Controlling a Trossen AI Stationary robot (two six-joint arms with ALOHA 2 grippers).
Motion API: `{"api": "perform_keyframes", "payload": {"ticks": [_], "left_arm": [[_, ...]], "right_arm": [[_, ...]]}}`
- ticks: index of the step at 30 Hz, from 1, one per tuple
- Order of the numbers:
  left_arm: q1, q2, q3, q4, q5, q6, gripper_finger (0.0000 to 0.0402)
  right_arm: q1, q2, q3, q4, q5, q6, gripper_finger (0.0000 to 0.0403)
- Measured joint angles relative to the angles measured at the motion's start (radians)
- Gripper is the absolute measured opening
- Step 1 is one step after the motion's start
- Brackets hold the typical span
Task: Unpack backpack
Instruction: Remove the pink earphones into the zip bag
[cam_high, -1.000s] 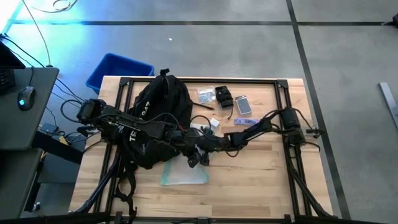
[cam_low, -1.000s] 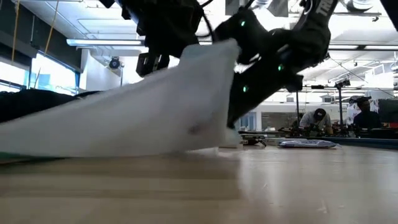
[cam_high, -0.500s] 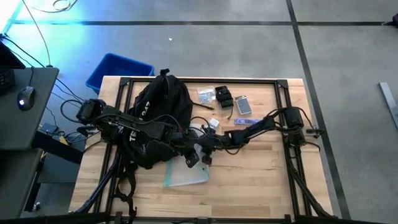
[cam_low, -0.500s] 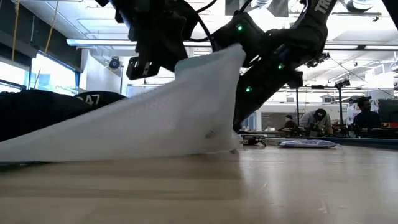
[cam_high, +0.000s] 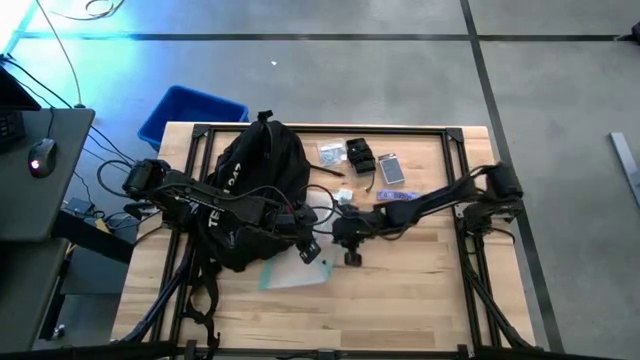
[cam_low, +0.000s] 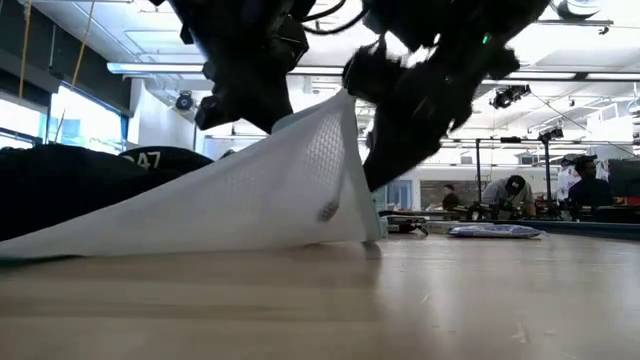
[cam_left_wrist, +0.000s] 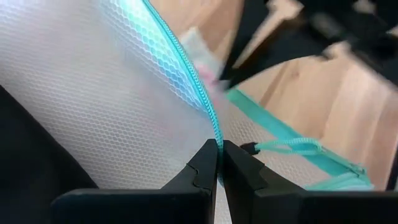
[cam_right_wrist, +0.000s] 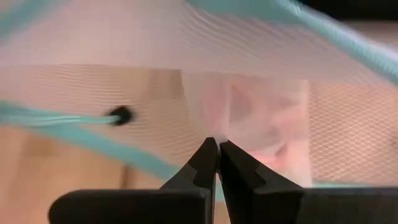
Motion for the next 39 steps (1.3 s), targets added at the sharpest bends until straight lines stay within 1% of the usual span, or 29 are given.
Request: {"api": "perform_keyframes", "payload": {"ticks": [4, 9, 13, 16, 20, 22, 24, 26, 31, 36, 39], "left_arm": [[-0.014, 0.000, 0.000, -0.004, -0.047, -0.001, 0.0000], [-0.029, 0.000, 0.000, 0.006, -0.094, -0.007, 0.0000], [-0.042, 0.000, 0.000, 0.009, -0.130, -0.027, 0.0000], [-0.055, 0.000, 0.000, 0.028, -0.134, -0.029, 0.0000], [-0.077, 0.000, 0.000, 0.068, -0.136, -0.027, 0.0000], [-0.090, 0.000, 0.000, 0.077, -0.136, -0.024, 0.0000], [-0.099, 0.000, 0.000, 0.085, -0.133, -0.007, 0.0000], [-0.106, 0.000, 0.000, 0.085, -0.131, 0.006, 0.0000], [-0.114, 0.000, 0.000, 0.084, -0.130, 0.008, 0.0000], [-0.114, 0.000, 0.000, 0.086, -0.130, -0.001, 0.0000], [-0.114, 0.000, 0.000, 0.086, -0.130, -0.001, 0.0000]], "right_arm": [[-0.001, -0.100, 0.000, -0.109, -0.018, 0.000, 0.0000], [-0.001, -0.245, 0.002, -0.294, -0.024, 0.023, 0.0000], [-0.001, -0.366, 0.002, -0.413, -0.025, 0.080, 0.0000], [-0.001, -0.443, 0.002, -0.509, -0.024, 0.139, 0.0000], [-0.023, -0.480, -0.001, -0.623, -0.004, 0.183, 0.0000], [-0.051, -0.478, -0.023, -0.607, 0.045, 0.175, 0.0000], [-0.099, -0.462, -0.057, -0.534, 0.090, 0.158, 0.0000], [-0.164, -0.435, -0.085, -0.455, 0.117, 0.139, 0.0000], [-0.327, -0.366, -0.088, -0.272, 0.176, 0.091, 0.0000], [-0.439, -0.291, -0.087, -0.068, 0.199, 0.040, 0.0000], [-0.478, -0.241, -0.087, -0.018, 0.199, 0.041, 0.0002]]}}
